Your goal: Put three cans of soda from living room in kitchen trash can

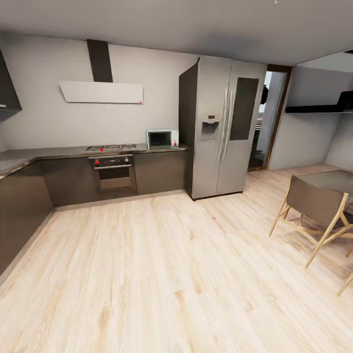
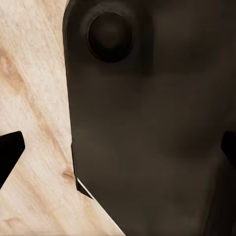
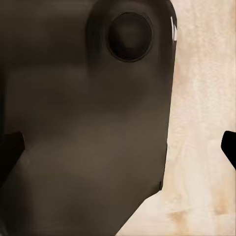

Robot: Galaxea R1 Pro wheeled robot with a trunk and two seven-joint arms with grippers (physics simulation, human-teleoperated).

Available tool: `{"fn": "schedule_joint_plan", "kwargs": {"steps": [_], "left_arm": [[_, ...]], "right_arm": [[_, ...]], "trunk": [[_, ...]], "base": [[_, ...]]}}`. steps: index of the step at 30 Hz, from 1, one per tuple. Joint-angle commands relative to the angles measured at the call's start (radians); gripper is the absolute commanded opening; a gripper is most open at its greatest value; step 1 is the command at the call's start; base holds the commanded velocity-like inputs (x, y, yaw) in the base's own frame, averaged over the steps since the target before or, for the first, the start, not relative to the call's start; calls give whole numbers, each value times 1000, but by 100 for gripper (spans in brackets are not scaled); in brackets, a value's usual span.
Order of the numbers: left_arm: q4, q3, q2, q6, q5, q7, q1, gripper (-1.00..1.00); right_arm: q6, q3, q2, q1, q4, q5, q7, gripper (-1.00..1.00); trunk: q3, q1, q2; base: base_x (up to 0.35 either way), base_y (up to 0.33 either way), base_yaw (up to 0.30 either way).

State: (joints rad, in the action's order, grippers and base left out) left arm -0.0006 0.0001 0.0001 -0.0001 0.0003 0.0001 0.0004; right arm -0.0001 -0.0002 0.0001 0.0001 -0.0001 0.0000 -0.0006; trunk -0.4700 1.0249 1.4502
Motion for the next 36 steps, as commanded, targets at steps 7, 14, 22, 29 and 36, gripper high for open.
{"fn": "schedule_joint_plan", "kwargs": {"steps": [7, 14, 22, 29, 36], "left_arm": [[-11, 1, 20, 1, 3, 1, 23, 100], [-11, 1, 20, 1, 3, 1, 23, 100], [-11, 1, 20, 1, 3, 1, 23, 100], [-13, 1, 11, 0, 1, 0, 24, 100], [-108, 2, 11, 7, 3, -14, 16, 100]], "right_arm": [[-1, -2, 11, -40, -26, -1, -7, 100], [-1, -2, 11, -44, -26, -1, -7, 100], [-1, -2, 11, -44, -26, -1, -7, 100], [-5, 2, -4, -53, -28, 3, 9, 100], [7, 5, -15, -61, -102, 2, 8, 100]], "trunk": [[0, 0, 0], [0, 0, 0], [0, 0, 0], [0, 0, 0], [0, 0, 0]], "base": [[0, 0, 0], [0, 0, 0], [0, 0, 0], [0, 0, -100], [0, 0, -261]]}}
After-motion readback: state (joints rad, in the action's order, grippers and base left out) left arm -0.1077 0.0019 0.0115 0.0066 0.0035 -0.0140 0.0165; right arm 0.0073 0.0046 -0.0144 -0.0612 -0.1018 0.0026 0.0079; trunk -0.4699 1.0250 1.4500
